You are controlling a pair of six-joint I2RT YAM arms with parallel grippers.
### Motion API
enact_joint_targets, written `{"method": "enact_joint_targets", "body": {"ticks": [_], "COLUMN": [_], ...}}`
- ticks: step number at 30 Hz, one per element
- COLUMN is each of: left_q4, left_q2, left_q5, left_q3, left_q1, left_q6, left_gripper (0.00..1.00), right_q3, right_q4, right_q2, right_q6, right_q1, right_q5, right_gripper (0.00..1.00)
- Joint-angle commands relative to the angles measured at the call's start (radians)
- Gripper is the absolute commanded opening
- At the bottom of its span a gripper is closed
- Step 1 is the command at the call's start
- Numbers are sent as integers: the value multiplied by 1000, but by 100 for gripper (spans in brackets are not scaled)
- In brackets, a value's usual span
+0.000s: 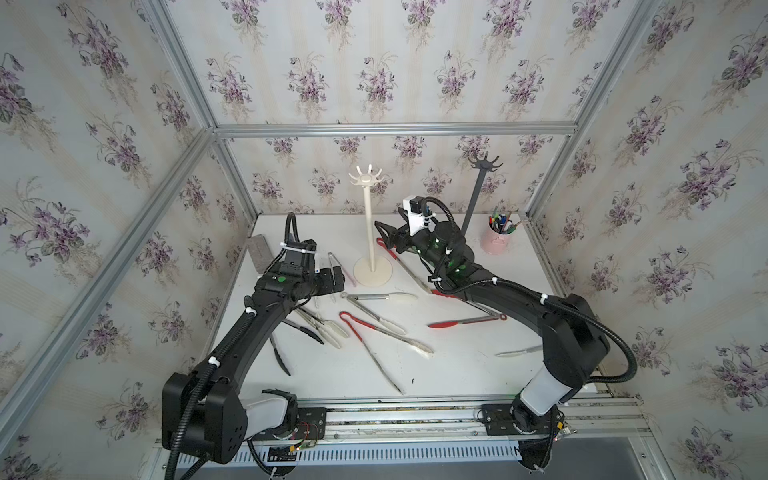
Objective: Hang food tongs on kitchen utensil racks
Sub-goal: Place the rack at the center of the board, then pick up the food tongs from the center of the board.
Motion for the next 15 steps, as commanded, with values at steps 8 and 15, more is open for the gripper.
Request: {"method": "enact_joint_targets", "body": {"ticks": [8,15], "left_q4": [-14,-56], "left_q2": [62,131], "left_q5": [0,-37], "left_q3": [38,80], "left_q1": [0,0], "left_q6": [-45,-59], "left_gripper": [99,99], "right_q3": [-118,-191], "right_q4": [-287,-530], "right_q2": [-281,-463], "right_q6": [104,117], "right_q1": [-47,-61], "right_q5": [-97,-68], "right_gripper": [100,100]}}
